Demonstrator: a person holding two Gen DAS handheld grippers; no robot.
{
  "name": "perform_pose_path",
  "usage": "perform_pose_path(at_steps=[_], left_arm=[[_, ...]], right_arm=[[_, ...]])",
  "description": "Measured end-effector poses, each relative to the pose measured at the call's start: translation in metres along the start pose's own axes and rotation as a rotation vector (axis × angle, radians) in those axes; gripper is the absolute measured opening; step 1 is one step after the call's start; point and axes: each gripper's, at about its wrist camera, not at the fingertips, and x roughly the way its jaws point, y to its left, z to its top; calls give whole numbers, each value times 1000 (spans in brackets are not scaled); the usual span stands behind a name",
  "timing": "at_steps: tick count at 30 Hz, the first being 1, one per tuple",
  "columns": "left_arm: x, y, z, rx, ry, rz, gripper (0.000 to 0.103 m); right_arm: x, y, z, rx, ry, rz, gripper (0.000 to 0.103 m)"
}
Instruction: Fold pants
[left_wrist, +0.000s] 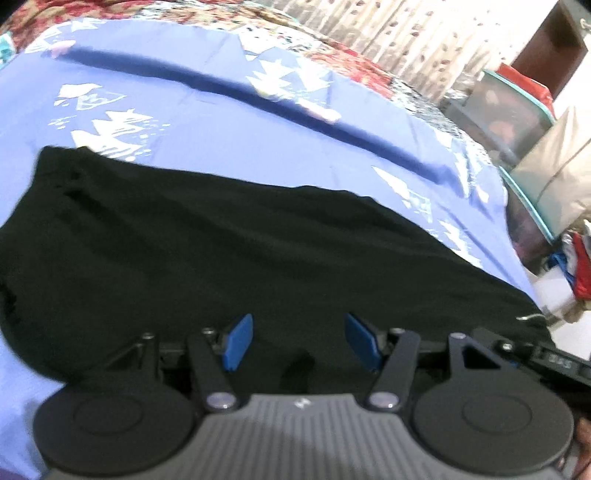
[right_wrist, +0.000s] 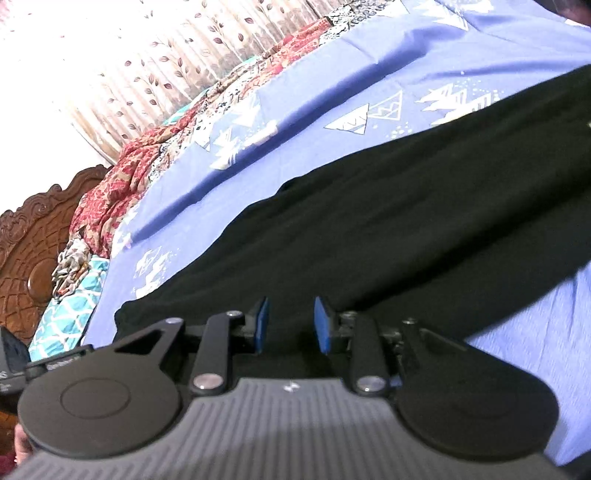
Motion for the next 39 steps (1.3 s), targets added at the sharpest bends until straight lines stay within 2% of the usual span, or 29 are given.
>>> perform_pose_path(at_steps=[4,6,7,8,9,12,14,17,18,20,21,24,26,27,29,32,36,38,39], left_arm=[[16,-21,1,42,29,-18,58],[26,-29,-5,70,63,-18,58],[34,-32,-9,82,94,1,58],[45,-32,-14,91,143,44,57],[51,-32,-18,102,163,66,57],[50,-39,-25,165,133,85,58],[51,-39,-25,161,136,87,58],[52,-34,-22,131,139,79,58],[52,-34,-21,126,139,79,58],[52,-33,-21,122,141,78,58],[52,-34,-23,122,140,77,58],[48,-32,-24,120,138,71,58],[47,-32,-22,115,139,69,58],[46,-32,-21,107,140,67,58],[41,-33,-16,83,136,50,58],[33,-41,-10,89,104,10,58],[42,-57,-7,119,118,-23,59],[52,-62,-10,130,146,-25,59],[58,-65,-12,130,164,-21,59]], right_arm=[[16,-4,-4,23,47,-9,31],[27,-8,-12,12,115,-36,31],[34,-11,-19,15,162,-56,26],[35,-14,-23,27,168,-48,26],[32,-17,-25,40,151,-29,26],[26,-22,-22,62,147,1,27],[17,-21,-19,54,111,23,30],[14,-15,-11,-32,85,-19,29],[18,-19,-7,-38,92,-56,25],[26,-33,1,22,93,-73,8],[27,-45,5,81,84,-71,4],[25,-79,8,301,73,-27,0],[20,-93,6,357,66,-15,0],[15,-95,5,365,63,-10,1],[0,-93,6,353,36,-1,11],[-32,-93,17,306,-77,6,22],[-83,-124,25,335,-218,-44,32],[-104,-144,20,373,-271,-84,43],[-115,-155,15,403,-300,-107,44]])
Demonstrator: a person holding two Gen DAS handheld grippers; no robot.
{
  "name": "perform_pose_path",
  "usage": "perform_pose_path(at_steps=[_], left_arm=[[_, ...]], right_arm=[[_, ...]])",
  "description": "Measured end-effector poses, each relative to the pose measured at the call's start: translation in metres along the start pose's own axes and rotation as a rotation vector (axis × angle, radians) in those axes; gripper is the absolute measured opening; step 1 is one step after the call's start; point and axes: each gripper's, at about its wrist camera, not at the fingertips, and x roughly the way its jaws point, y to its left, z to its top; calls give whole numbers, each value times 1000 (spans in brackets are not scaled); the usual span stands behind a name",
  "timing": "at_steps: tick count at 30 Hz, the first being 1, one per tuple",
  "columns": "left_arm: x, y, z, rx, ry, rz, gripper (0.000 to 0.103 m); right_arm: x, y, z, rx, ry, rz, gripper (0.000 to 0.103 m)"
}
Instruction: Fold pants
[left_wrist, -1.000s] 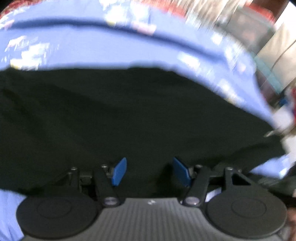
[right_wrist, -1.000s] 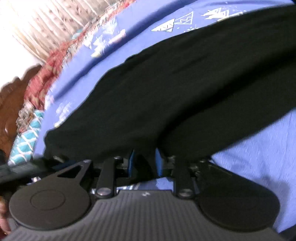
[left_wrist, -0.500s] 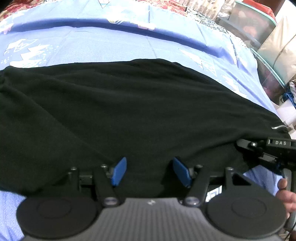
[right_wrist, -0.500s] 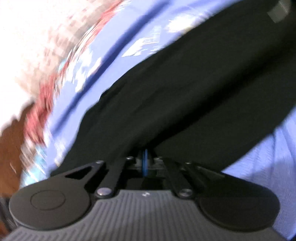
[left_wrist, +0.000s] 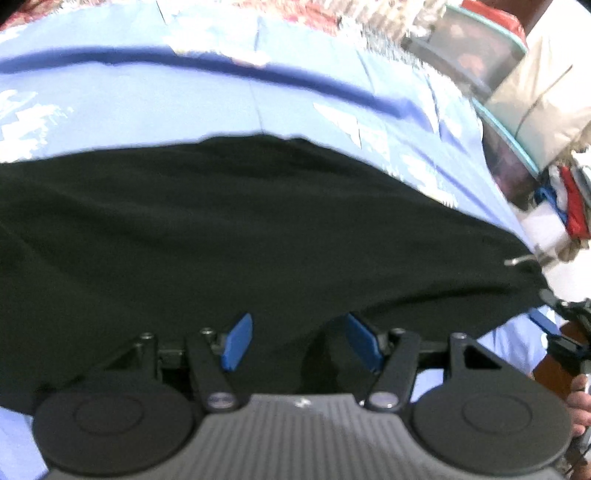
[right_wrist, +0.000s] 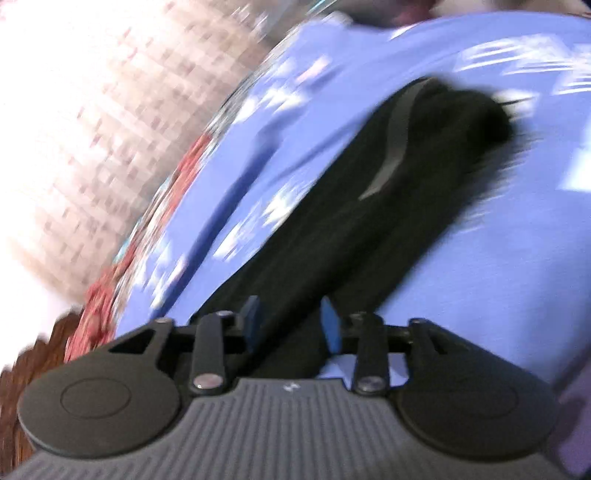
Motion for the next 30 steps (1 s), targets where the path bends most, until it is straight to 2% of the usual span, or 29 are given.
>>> perform_pose_path(at_steps=[2,4,8,12,14,15,19,23,24,26,30], left_arm=[[13,2,-4,-16,38,12,58],[16,1,-6,-11,39,23,58],[15,0,-2,-33,55,27,58],[15,-2,1,-44,64,35,58],[16,-4,3,-39,68,44,59],[16,-4,5,-37,71,47,59],[17,-7,5,-34,76,60,59],[17,-9,5,-34,79,71,60],[17,-9,6,-36,79,71,60],[17,-9,6,-42,78,71,60],[14,-6,5,-50,71,53,60]], right_arm=[[-16,-23,4,65,-56,-30,48],[-27,-42,10,121,-105,-57,50],[-22,-61,15,181,-153,-85,50],[-6,-63,30,219,-178,-57,51],[0,-69,39,234,-192,-37,64],[-5,-77,45,244,-197,-30,66],[10,-96,70,297,-191,-29,66],[27,-87,91,258,-198,-58,67],[34,-82,95,239,-192,-68,65],[43,-74,99,178,-168,-115,43],[46,-63,99,135,-147,-176,28]])
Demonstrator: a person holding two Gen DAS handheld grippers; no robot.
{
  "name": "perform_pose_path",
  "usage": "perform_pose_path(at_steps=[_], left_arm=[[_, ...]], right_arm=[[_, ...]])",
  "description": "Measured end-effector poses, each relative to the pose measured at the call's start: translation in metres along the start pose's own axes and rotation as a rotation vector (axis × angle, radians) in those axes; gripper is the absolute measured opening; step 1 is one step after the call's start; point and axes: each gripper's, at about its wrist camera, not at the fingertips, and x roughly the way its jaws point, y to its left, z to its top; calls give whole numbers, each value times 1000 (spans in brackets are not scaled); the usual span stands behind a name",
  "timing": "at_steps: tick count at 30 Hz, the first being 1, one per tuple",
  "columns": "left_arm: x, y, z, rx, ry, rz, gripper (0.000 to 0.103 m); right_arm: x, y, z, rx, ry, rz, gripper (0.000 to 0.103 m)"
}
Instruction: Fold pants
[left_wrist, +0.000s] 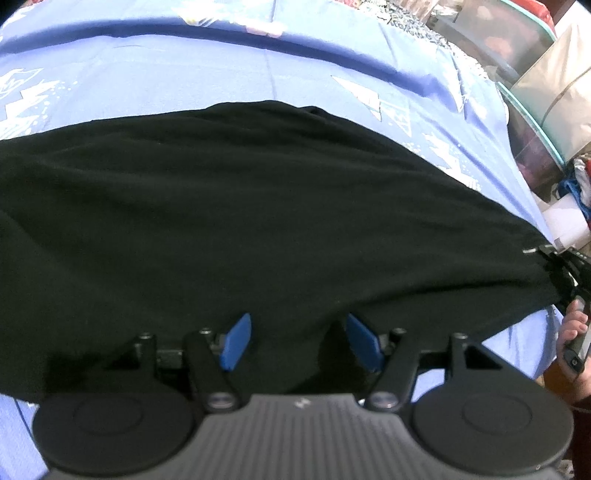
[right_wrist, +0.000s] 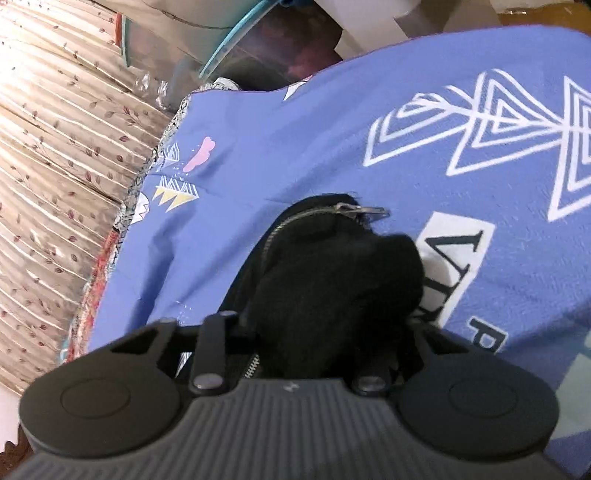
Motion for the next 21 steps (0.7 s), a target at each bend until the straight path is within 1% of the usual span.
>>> perform_pose_path(at_steps=[1,7,10,13,15,17,19,21], left_arm=[[-2,2,0,-6,-6,-11,60],[-15,11,-1,-43,-64,-75,60],[-23,13,-2,-51,-95,-107,60],[-31,15,-3,-45,-121,-120,60],[-36,17,-5,-45,-135,-121,60],[-39,21,-6,-54,-140,-117,60],[-40,26,-7,-71,-138,-111,60],[-42,32,-9,-88,-139,-106,60]], right_arm=[[-2,5,-1,-38,-7,0,27],[-31,75,-26,-409,-58,-10,26],[-39,114,-50,-596,-81,13,26],[-36,149,-86,-803,-84,37,26],[-28,169,-120,-968,-56,53,27],[-14,182,-160,-1131,-14,47,35],[-1,187,-192,-1241,55,65,38],[8,187,-223,-1350,150,88,51]])
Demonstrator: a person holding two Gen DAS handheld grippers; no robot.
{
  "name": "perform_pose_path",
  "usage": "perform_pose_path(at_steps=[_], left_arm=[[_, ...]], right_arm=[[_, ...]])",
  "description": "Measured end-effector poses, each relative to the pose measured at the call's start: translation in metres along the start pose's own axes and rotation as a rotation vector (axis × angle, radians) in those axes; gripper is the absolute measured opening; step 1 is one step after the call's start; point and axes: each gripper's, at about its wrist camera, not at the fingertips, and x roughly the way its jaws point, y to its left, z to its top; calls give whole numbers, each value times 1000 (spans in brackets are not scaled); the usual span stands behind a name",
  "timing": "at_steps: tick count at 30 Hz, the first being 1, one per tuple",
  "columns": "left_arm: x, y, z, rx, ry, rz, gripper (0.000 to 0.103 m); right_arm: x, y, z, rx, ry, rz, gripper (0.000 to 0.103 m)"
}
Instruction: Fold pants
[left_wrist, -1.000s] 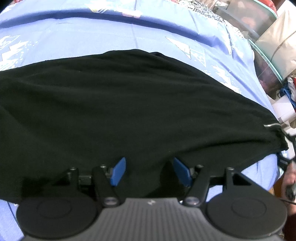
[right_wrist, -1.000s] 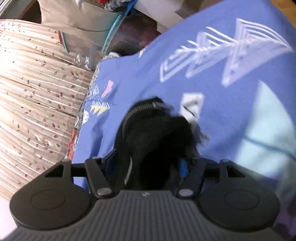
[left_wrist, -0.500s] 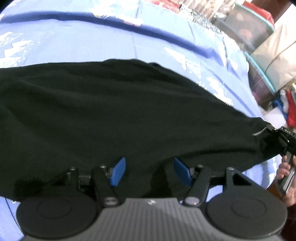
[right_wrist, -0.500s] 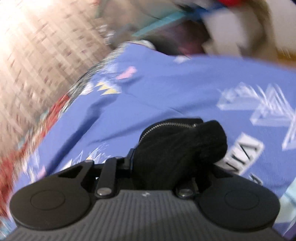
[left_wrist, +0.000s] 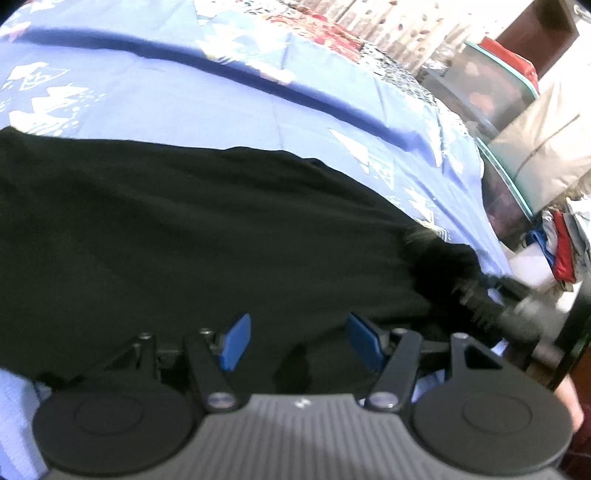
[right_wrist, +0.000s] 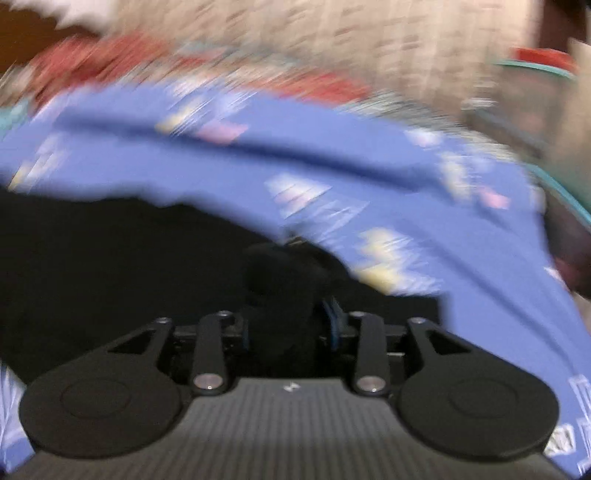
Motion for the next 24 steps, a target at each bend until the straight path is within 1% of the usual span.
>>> perform_pose_path(at_steps=[1,3,4,6,8,11,13,15,16,17,18,20,21,22,23,24], left_arm=[[-1,2,0,-5,-2,2,60],[-5,7,-1,-14,-10,4,60],[-6,9,-2,-20,-12,5,60],[-4,14,-3,-37,-9,4,60],[-2,18,-4,-50,-1,1,60],[2,17,-6,-46,11,-4,60],[1,15,-7,-34,10,-6,60],[1,15,-7,-31,9,-7,60],[1,15,-7,-33,9,-7,60],[1,15,-7,-33,9,-6,60],[0,15,-7,-33,8,-5,60],[-2,16,-8,-31,5,-1,60],[-3,17,-8,-31,5,1,60],[-3,18,-8,-31,6,3,60],[-4,19,-8,-32,6,4,60],[-4,18,-7,-33,5,5,60]], right_arm=[[0,12,-4,-54,7,1,62],[-13,32,-8,-147,-27,-3,63],[-21,38,-9,-175,-45,19,63],[-42,41,-13,-199,-85,71,63],[-61,39,-17,-191,-104,118,63],[-79,18,-17,-96,-119,170,62],[-81,-3,-16,-5,-135,163,60],[-79,-26,-15,108,-142,136,48],[-75,-35,-14,160,-133,120,38],[-69,-44,-12,207,-121,101,31],[-64,-51,-12,249,-116,89,30],[-50,-63,-16,351,-101,101,30],[-37,-66,-15,391,-75,106,30],[-26,-67,-20,416,-30,114,30],[-12,-63,-26,409,42,130,30],[2,-54,-31,359,108,127,30]])
